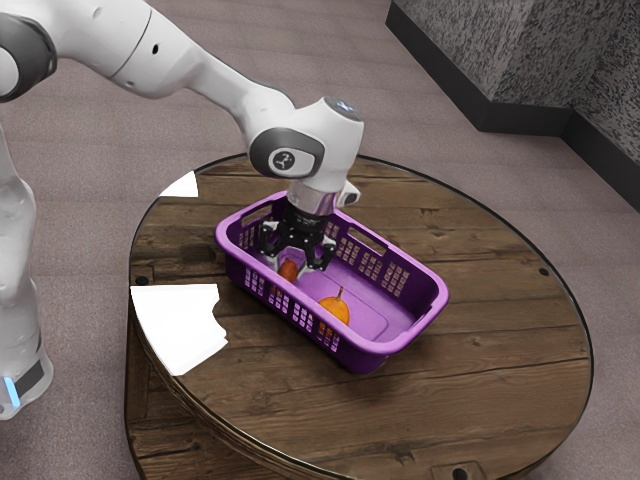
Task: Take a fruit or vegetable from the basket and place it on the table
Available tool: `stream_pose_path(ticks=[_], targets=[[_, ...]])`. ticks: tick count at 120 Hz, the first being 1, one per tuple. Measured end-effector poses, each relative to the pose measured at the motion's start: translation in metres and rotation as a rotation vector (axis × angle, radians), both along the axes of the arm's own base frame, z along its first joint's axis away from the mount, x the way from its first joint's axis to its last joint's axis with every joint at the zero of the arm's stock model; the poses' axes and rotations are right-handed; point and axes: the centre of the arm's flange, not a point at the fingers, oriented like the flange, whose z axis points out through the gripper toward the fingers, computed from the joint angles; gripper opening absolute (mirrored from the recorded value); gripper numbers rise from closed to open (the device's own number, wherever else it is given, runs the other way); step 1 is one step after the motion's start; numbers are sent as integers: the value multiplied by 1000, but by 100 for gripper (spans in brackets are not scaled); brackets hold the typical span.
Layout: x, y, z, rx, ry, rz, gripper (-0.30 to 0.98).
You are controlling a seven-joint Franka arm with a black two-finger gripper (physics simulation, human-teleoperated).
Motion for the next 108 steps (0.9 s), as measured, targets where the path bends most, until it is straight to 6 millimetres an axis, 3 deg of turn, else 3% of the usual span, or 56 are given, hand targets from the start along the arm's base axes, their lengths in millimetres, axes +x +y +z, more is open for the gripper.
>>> stream_pose_path(ticks=[54,108], targets=[[3,5,15,1,-33,9,16],[25,8,75,37,-156,-7,16]])
